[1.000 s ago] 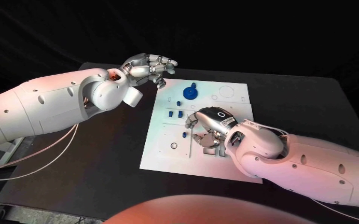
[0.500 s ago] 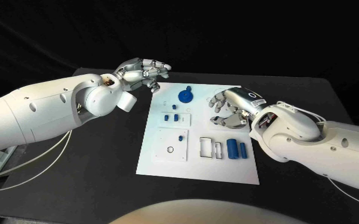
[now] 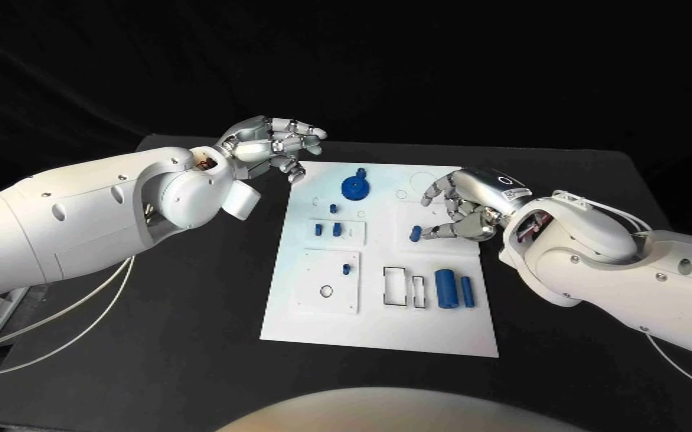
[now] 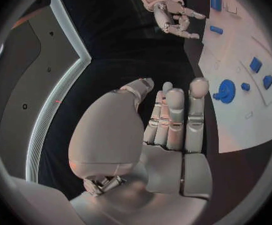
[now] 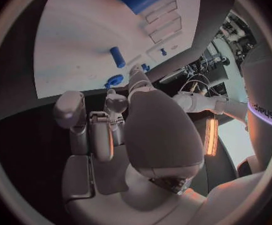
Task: Assemble the parts on the task board
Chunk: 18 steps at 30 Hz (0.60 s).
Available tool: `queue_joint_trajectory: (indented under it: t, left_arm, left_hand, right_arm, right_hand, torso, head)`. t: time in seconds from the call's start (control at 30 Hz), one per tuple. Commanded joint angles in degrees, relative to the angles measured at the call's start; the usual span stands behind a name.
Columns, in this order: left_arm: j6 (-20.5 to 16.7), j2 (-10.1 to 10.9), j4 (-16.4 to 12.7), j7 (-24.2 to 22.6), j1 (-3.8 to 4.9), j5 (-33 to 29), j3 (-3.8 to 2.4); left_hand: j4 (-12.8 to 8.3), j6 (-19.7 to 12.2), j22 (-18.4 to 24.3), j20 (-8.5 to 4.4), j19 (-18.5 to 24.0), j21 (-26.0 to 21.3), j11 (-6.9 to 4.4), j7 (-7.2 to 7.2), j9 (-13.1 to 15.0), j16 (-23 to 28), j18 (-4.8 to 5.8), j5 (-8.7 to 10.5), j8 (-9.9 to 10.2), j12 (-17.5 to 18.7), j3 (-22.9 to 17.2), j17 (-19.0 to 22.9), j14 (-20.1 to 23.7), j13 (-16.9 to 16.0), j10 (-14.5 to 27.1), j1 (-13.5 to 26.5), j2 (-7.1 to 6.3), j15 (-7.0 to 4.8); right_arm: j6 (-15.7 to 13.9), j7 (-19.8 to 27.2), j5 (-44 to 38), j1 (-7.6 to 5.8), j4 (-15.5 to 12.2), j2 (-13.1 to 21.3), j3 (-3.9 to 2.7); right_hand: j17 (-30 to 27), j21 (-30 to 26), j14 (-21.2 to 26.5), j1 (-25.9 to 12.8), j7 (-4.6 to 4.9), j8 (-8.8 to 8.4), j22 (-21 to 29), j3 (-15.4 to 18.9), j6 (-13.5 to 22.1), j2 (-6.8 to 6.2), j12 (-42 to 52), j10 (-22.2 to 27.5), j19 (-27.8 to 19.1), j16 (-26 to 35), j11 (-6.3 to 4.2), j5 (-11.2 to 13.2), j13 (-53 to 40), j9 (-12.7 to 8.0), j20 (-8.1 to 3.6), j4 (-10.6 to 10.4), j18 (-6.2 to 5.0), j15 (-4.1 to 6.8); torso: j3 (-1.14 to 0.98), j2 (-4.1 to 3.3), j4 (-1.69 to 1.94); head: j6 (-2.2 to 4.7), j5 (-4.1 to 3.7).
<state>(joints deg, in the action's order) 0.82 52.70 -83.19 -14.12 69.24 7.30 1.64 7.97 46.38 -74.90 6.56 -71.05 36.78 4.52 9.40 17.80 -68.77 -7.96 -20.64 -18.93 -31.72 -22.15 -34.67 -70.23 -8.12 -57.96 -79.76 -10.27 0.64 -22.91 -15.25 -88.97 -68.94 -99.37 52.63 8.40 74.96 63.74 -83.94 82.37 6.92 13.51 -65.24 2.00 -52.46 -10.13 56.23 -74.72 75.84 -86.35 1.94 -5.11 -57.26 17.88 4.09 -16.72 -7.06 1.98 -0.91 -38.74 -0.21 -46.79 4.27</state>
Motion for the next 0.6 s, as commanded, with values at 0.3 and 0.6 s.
queue_joint_trajectory:
  t: [0.3, 0.6]
  left_arm:
    - [1.05, 0.0, -0.02, -0.11, 0.03, -0.03, 0.0]
    - [1.12, 0.05, -0.02, -0.02, 0.03, -0.03, 0.0]
  left_hand:
    - [0.09, -0.61, -2.66, 0.05, -0.21, -0.44, 0.34, 0.01, 0.11, -0.2, -0.87, -0.33, -0.29, 0.22, -0.35, 0.22, -0.05, 0.06, -0.19, -0.03, -0.3, 0.02]
    - [0.11, -0.66, -2.7, 0.06, -0.25, -0.32, 0.37, 0.03, 0.15, -0.22, -0.84, -0.34, -0.37, 0.23, -0.38, 0.17, -0.04, 0.07, -0.19, 0.03, -0.3, 0.03]
  right_arm:
    - [4.71, 0.46, 2.41, 0.25, 3.39, -3.18, 0.11]
    - [6.99, 1.0, 2.06, 0.96, 4.3, -4.46, 0.26]
  right_hand:
    - [-10.15, -12.77, -0.73, 2.81, 2.44, 0.32, 9.39, 0.31, -2.11, 0.82, -41.37, 19.46, -5.65, 6.56, 3.95, -0.42, 34.1, 0.03, 2.88, 0.01, -1.71, -2.99]
    - [-10.46, -12.46, -0.85, 5.38, 2.68, -0.28, 8.47, -2.46, -2.93, 1.58, -47.04, 17.64, -4.6, 6.78, 4.34, -0.63, 40.78, -0.86, 2.78, 0.22, -1.57, -3.53]
  torso:
    - [0.07, -0.04, 0.08]
    - [0.1, -0.01, 0.04]
  head:
    - [-0.18, 0.12]
    - [-0.45, 0.18]
